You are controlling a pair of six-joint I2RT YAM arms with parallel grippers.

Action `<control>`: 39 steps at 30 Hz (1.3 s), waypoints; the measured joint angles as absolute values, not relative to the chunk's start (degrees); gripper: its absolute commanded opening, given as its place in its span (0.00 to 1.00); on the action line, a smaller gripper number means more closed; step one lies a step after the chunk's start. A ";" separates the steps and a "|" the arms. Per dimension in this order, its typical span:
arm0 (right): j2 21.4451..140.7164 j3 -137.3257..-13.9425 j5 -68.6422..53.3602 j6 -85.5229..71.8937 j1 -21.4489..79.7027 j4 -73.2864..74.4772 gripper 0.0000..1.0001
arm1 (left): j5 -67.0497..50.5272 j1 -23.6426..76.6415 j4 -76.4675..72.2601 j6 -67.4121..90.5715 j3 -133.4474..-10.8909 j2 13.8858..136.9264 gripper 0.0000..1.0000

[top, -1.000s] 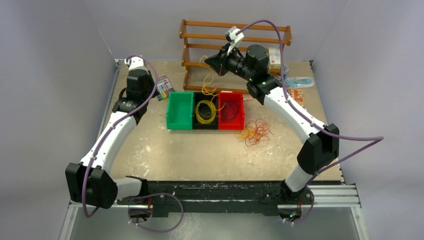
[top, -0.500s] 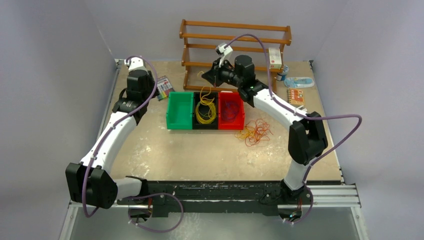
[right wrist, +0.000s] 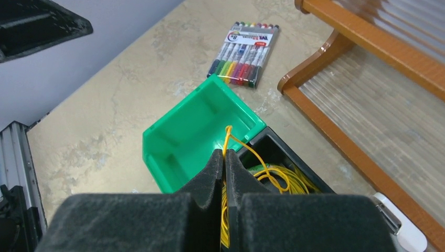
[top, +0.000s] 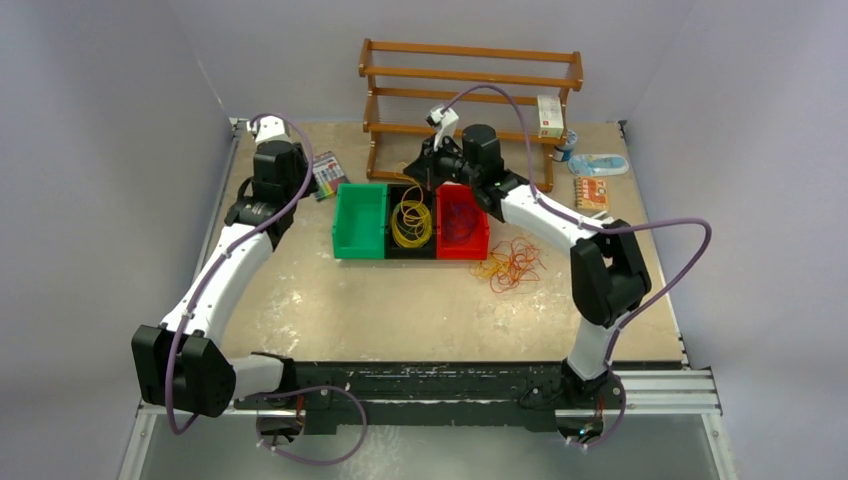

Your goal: Untangle the cables

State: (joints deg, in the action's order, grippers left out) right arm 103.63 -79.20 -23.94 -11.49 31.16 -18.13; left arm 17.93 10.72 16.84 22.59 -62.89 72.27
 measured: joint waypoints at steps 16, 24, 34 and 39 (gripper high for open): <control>114.85 -83.46 -13.93 -5.21 35.88 -5.96 0.00 | 16.40 10.55 16.78 23.20 -62.87 72.34 0.40; 116.22 -86.61 -8.32 -3.31 37.23 -1.10 0.00 | 16.21 10.57 16.75 23.27 -62.85 72.36 0.40; 120.20 -90.65 -5.48 -1.30 37.45 3.51 0.00 | 15.49 10.55 15.90 23.44 -62.46 72.82 0.40; 121.86 -90.70 -5.48 -0.99 37.89 5.63 0.00 | 15.20 10.55 15.88 23.42 -62.24 72.95 0.40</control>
